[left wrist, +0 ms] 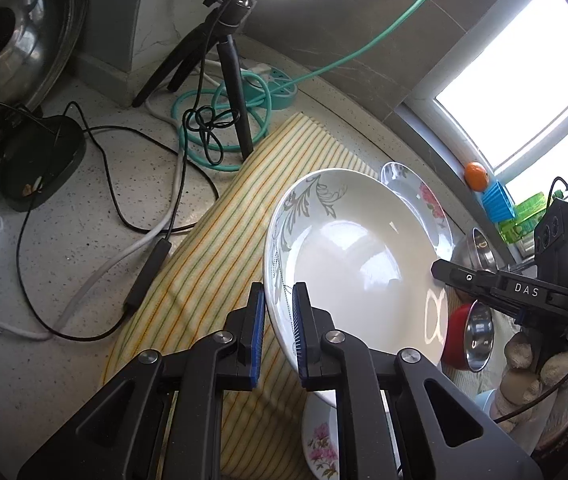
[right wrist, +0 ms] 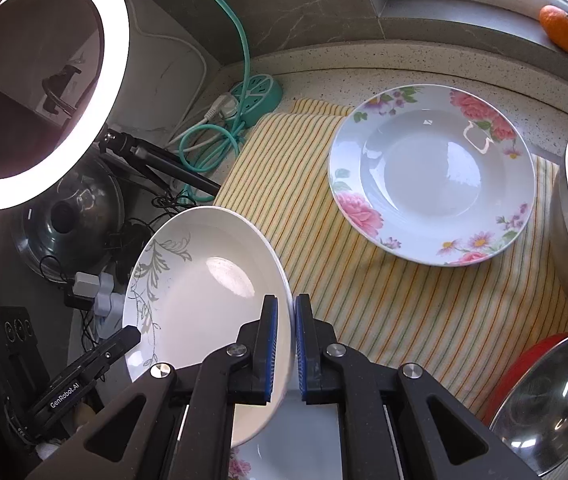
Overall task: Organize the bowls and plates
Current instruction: 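Carry the stacked plates back toward the steel bowls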
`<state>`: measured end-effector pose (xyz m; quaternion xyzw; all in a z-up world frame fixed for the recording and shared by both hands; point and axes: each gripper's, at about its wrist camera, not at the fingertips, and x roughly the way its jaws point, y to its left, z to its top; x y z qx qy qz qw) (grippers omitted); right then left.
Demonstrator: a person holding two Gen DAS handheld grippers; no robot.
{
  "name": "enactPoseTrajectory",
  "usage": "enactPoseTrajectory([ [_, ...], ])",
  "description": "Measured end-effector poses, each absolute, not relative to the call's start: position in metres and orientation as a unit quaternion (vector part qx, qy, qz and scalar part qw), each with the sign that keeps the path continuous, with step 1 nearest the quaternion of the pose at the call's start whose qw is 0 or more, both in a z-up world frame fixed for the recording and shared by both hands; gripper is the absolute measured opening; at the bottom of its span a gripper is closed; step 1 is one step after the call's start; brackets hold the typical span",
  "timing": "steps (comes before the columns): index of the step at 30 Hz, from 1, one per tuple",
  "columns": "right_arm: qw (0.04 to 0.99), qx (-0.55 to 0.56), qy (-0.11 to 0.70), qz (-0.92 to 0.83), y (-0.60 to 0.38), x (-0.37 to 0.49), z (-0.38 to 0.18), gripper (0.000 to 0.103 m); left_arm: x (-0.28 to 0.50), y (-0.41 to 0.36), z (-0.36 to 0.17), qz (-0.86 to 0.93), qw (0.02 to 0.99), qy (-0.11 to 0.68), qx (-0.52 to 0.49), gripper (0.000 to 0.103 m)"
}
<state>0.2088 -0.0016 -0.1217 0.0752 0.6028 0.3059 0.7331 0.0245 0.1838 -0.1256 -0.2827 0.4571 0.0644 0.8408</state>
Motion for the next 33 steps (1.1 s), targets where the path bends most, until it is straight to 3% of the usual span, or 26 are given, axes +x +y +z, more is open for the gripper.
enactPoseTrajectory([
  [33, 0.754, 0.157, 0.602, 0.212, -0.123, 0.114, -0.137, 0.008, 0.011, 0.108, -0.137, -0.038, 0.836, 0.511, -0.198, 0.011],
])
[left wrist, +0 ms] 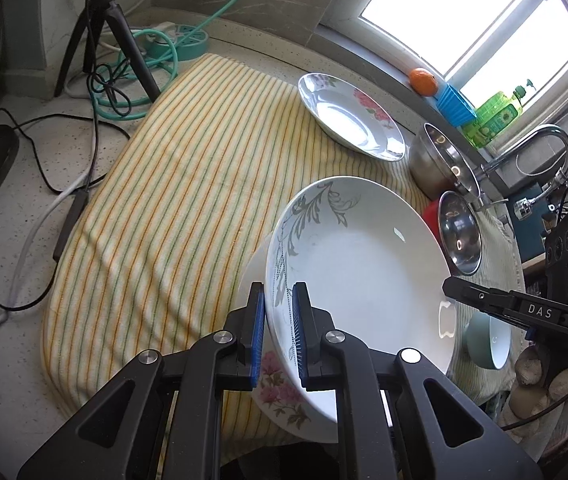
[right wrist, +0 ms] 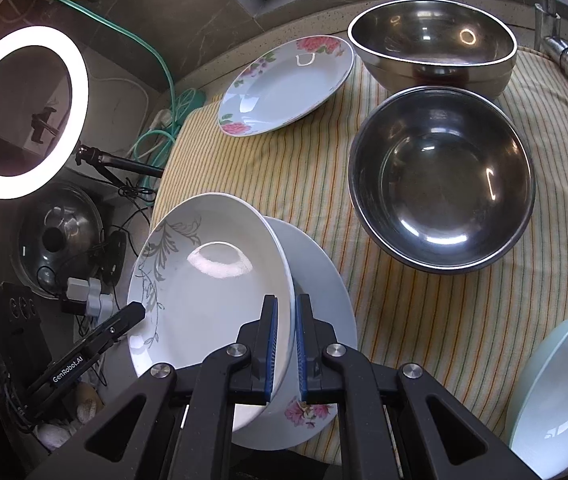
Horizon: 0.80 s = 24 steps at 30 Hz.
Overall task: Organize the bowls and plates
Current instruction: 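Carry the stacked plates back toward the steel bowls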
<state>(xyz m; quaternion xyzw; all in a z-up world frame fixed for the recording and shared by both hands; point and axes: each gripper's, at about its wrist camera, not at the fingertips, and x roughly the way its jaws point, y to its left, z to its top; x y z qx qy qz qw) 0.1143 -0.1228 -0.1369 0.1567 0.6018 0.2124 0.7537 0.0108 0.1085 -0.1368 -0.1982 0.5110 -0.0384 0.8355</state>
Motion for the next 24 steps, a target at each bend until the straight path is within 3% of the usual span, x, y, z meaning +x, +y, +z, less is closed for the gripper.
enactPoseTrajectory([
  [24, 0.758, 0.118, 0.613, 0.19, -0.124, 0.087, -0.156, 0.008, 0.01, 0.093, -0.149, -0.041, 0.838, 0.526, -0.141, 0.011],
])
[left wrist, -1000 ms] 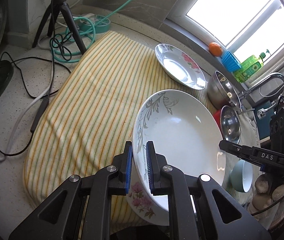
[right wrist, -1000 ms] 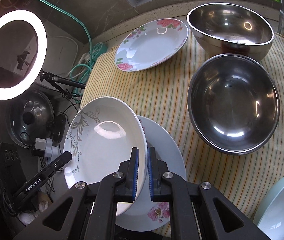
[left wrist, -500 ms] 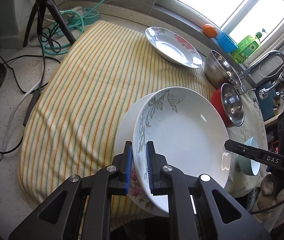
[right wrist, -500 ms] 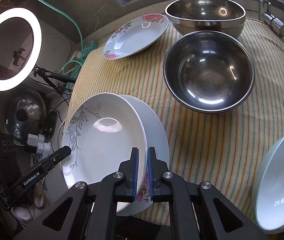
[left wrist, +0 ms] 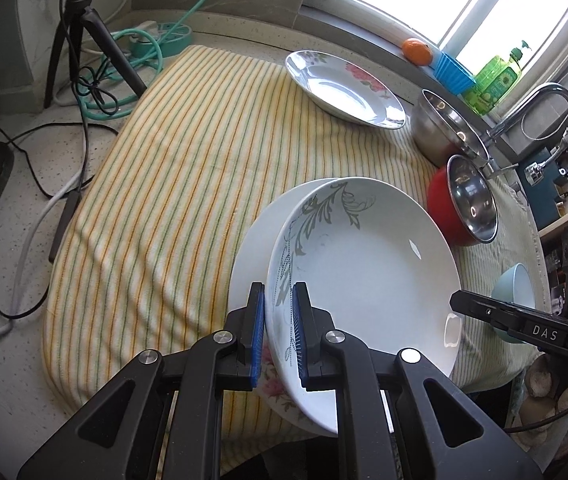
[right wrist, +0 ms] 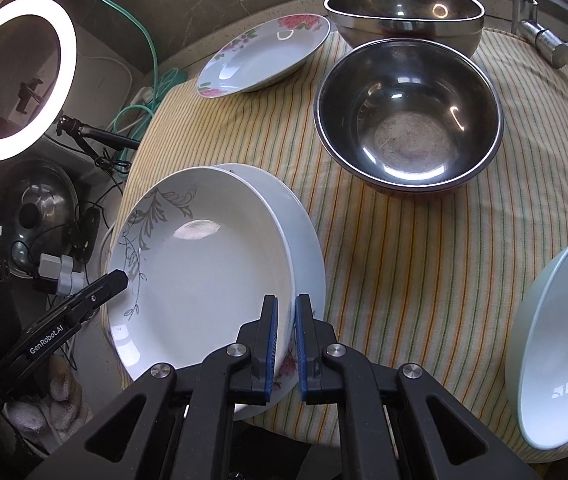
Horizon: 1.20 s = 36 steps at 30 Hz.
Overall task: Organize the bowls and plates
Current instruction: 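Carry the stacked plates back toward the steel bowls, then lower the held plate stack onto the cloth beside the steel bowls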
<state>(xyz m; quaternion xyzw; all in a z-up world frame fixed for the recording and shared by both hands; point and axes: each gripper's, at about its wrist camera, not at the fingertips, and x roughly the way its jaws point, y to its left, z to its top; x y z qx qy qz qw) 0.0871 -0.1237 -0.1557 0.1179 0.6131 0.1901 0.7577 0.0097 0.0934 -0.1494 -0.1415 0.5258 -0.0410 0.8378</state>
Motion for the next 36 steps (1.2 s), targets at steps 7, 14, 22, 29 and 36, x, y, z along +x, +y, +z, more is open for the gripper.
enactPoseTrajectory([
  [7, 0.759, 0.108, 0.613, 0.19, -0.122, 0.087, -0.155, 0.008, 0.009, 0.088, -0.155, -0.038, 0.838, 0.533, -0.114, 0.011],
  [14, 0.761, 0.099, 0.613, 0.189, -0.118, 0.085, -0.157, 0.008, 0.01, 0.088, -0.155, -0.034, 0.841, 0.531, -0.1, 0.011],
  [22, 0.769, 0.075, 0.607, 0.186, -0.111, 0.085, -0.156, 0.008, 0.014, 0.087, -0.157, -0.03, 0.846, 0.525, -0.082, 0.011],
  [29, 0.776, 0.03, 0.603, 0.181, -0.104, 0.084, -0.153, 0.008, 0.014, 0.084, -0.158, -0.032, 0.849, 0.524, -0.068, 0.011],
  [36, 0.778, 0.002, 0.603, 0.175, -0.099, 0.084, -0.153, 0.009, 0.015, 0.085, -0.158, -0.036, 0.848, 0.525, -0.066, 0.011],
])
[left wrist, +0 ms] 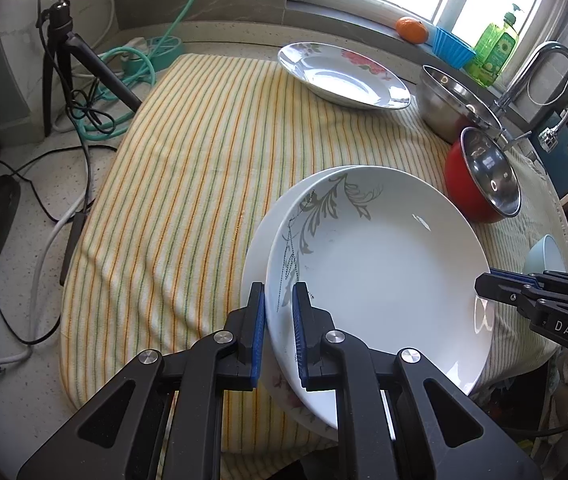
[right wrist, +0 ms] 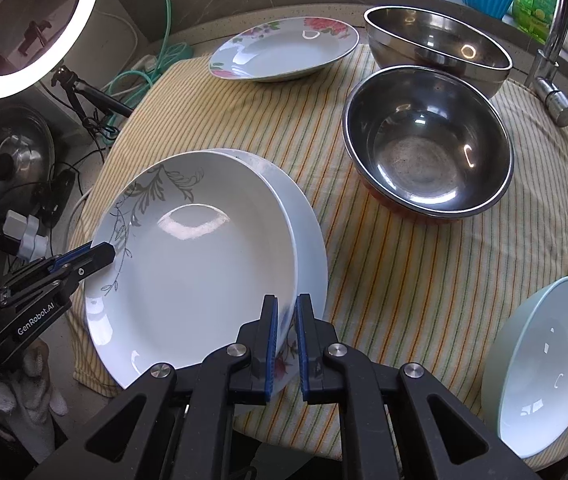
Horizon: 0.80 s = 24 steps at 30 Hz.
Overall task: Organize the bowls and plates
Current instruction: 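Lower the held plate stack onto the cloth beside the steel bowls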
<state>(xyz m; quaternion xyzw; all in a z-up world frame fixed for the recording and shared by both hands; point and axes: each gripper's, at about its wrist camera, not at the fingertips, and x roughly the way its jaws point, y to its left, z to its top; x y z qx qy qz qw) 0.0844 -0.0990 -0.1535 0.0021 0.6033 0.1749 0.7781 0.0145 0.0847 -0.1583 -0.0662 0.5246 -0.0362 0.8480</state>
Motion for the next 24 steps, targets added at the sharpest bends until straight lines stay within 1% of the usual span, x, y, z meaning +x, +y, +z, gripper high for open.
enactPoseTrajectory([
  [6, 0.783, -0.009, 0.599, 0.17, -0.099, 0.084, -0.151, 0.009, 0.015, 0.085, -0.157, -0.034, 0.849, 0.523, -0.062, 0.011],
  [18, 0.795, 0.011, 0.583, 0.164, -0.109, 0.085, -0.136, 0.012, 0.015, 0.094, -0.144, -0.033, 0.856, 0.51, -0.08, 0.011],
  [20, 0.799, 0.014, 0.578, 0.167, -0.11, 0.085, -0.132, 0.014, 0.015, 0.095, -0.14, -0.031, 0.857, 0.508, -0.08, 0.011],
  [22, 0.806, 0.017, 0.567, 0.17, -0.109, 0.085, -0.127, 0.021, 0.015, 0.095, -0.137, -0.029, 0.859, 0.504, -0.078, 0.012],
  [24, 0.812, 0.014, 0.558, 0.172, -0.109, 0.084, -0.121, 0.022, 0.014, 0.094, -0.132, -0.026, 0.864, 0.498, -0.07, 0.012],
])
